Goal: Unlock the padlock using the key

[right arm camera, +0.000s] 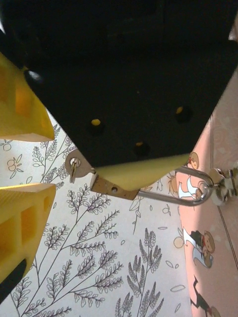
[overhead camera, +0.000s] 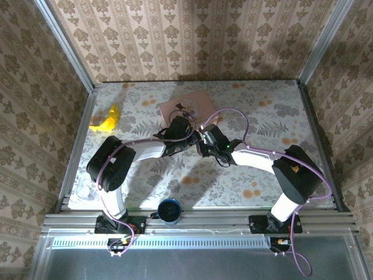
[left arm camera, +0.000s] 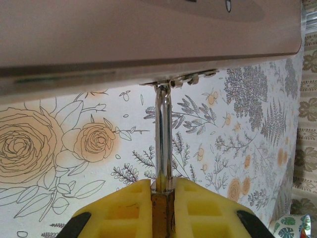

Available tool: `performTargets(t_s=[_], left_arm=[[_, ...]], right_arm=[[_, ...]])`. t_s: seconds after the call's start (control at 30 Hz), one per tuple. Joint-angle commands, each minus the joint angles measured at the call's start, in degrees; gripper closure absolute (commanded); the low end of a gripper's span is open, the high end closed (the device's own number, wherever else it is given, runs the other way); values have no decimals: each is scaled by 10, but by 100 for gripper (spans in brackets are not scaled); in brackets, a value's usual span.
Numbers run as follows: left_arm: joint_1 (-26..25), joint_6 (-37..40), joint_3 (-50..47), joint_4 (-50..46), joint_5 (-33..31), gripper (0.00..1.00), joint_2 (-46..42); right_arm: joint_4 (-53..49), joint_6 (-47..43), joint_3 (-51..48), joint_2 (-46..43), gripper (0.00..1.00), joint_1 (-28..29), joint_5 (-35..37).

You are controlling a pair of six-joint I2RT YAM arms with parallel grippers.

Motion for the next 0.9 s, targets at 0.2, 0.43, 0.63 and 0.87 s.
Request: performTargets(t_s=[0.2,0.43,0.63,0.87], left_arm=[[-6,-9,6,-21,52,100,1],[-4,-17,4,-12,64,100,7],[-3,-27,0,-2,74,100,14],[-5,-33,-3,7,81,100,16]], right_arm=[[-32,-52,49,39,66,15,58],[-22,-76,59,56,67,18,92],[14,-98,49,53,67,20,105],[61,-113,33,57,71,22,110]])
